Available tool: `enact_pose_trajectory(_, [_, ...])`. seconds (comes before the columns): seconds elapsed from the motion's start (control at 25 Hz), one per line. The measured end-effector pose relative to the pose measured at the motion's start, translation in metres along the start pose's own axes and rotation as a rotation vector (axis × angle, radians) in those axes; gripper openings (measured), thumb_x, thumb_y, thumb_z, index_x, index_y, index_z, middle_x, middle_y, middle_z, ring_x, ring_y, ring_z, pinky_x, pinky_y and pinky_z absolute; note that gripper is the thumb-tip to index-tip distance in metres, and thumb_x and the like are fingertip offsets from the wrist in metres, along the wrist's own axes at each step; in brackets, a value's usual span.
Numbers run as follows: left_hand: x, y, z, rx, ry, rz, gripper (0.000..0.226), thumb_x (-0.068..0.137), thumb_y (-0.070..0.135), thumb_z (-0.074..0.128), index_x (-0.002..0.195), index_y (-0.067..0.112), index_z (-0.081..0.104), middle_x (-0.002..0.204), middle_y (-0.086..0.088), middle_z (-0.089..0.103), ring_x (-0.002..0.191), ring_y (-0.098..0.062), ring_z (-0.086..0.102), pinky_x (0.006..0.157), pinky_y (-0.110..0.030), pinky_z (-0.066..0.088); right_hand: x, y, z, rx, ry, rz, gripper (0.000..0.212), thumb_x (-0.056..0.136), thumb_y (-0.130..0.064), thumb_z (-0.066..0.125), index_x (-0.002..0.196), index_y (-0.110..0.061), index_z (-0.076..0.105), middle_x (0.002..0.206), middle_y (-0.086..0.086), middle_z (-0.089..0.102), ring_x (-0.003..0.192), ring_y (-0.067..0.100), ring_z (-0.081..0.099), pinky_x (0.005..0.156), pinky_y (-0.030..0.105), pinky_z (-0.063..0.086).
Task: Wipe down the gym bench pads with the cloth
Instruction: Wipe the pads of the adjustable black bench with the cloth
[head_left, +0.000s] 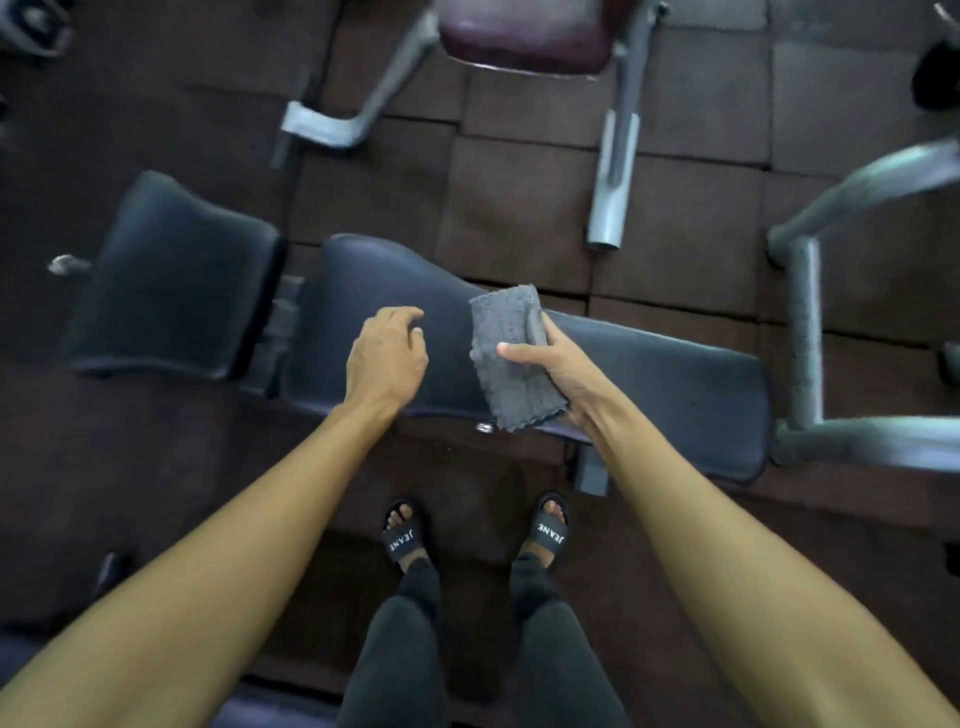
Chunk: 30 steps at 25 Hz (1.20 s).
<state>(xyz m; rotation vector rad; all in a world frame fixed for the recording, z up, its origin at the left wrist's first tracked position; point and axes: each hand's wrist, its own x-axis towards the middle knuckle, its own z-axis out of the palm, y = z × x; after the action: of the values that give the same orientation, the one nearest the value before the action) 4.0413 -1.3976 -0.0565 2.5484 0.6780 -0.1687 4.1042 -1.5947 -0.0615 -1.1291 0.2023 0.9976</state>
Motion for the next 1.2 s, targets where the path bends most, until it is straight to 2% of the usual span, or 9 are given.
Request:
enact_pose_trajectory(0.16, [-0.023, -0.089, -0.115, -0.048, 0.099, -0.141, 0.034, 0.097, 0.02, 0.046, 0.128, 0.019, 0.062, 0.129, -0.005, 0.061, 0.12, -0.027, 0.055, 0.101, -0.043, 0.045, 0.019, -0.013, 0.146, -0.11, -0.148, 0.07, 0.056, 0.086, 0.005, 0.066, 0.135, -0.016, 0.049, 0.119, 0.017, 0.065, 0.098, 0.031, 0.069, 0.077, 0.044, 0.059])
enact_pose_trajectory(0.28, [-0.05, -0.188, -0.205, -0.05, 0.157, -0.264, 0.034, 0.098, 0.021, 0.046, 0.128, 0.02, 0.062, 0.128, -0.005, 0.062, 0.119, -0.029, 0.057, 0.097, -0.041, 0.046, 0.037, 0.0, 0.274, -0.214, -0.247, 0.082, 0.055, 0.088, 0.003, 0.065, 0.136, -0.018, 0.049, 0.132, 0.021, 0.06, 0.105, 0.035, 0.066, 0.081, 0.047, 0.058])
enact_pose_trajectory(0.44, [-0.094, -0.317, -0.296, -0.08, 0.233, -0.437, 0.032, 0.099, 0.023, 0.046, 0.127, 0.022, 0.062, 0.129, -0.002, 0.063, 0.117, -0.027, 0.058, 0.096, -0.041, 0.048, 0.061, 0.042, 0.43, -0.312, -0.365, 0.112, 0.056, 0.088, 0.003, 0.065, 0.137, -0.018, 0.049, 0.133, 0.02, 0.059, 0.108, 0.035, 0.066, 0.081, 0.047, 0.058])
enact_pose_trajectory(0.72, [-0.141, -0.467, -0.382, -0.138, 0.333, -0.656, 0.03, 0.098, 0.026, 0.047, 0.125, 0.025, 0.062, 0.123, 0.0, 0.065, 0.111, -0.025, 0.061, 0.093, -0.042, 0.051, 0.099, 0.104, 0.621, -0.576, -0.511, 0.183, 0.047, 0.088, -0.005, 0.069, 0.13, -0.023, 0.057, 0.125, 0.013, 0.066, 0.11, 0.033, 0.066, 0.09, 0.052, 0.056])
enact_pose_trajectory(0.84, [-0.14, -0.52, -0.407, -0.159, 0.349, -0.729, 0.031, 0.099, 0.025, 0.047, 0.127, 0.023, 0.061, 0.125, 0.0, 0.063, 0.112, -0.024, 0.061, 0.094, -0.042, 0.05, 0.129, 0.123, 0.689, -0.675, -0.559, 0.205, 0.042, 0.089, -0.006, 0.069, 0.126, -0.024, 0.059, 0.121, 0.012, 0.068, 0.106, 0.031, 0.068, 0.088, 0.05, 0.057])
enact_pose_trajectory(1.04, [-0.1, -0.623, -0.465, -0.176, 0.379, -0.795, 0.032, 0.098, 0.025, 0.047, 0.127, 0.023, 0.061, 0.127, 0.0, 0.063, 0.114, -0.024, 0.061, 0.098, -0.044, 0.048, 0.205, 0.147, 0.813, -0.736, -0.661, 0.229, 0.04, 0.091, -0.004, 0.066, 0.127, -0.019, 0.057, 0.12, 0.014, 0.067, 0.104, 0.033, 0.068, 0.079, 0.045, 0.057])
enact_pose_trajectory(1.2, [-0.039, -0.715, -0.541, -0.149, 0.409, -0.819, 0.033, 0.098, 0.025, 0.047, 0.129, 0.022, 0.06, 0.128, 0.001, 0.062, 0.115, -0.023, 0.06, 0.097, -0.04, 0.047, 0.287, 0.149, 0.929, -0.758, -0.68, 0.222, 0.039, 0.09, -0.004, 0.067, 0.124, -0.022, 0.059, 0.12, 0.014, 0.068, 0.106, 0.034, 0.068, 0.087, 0.051, 0.057])
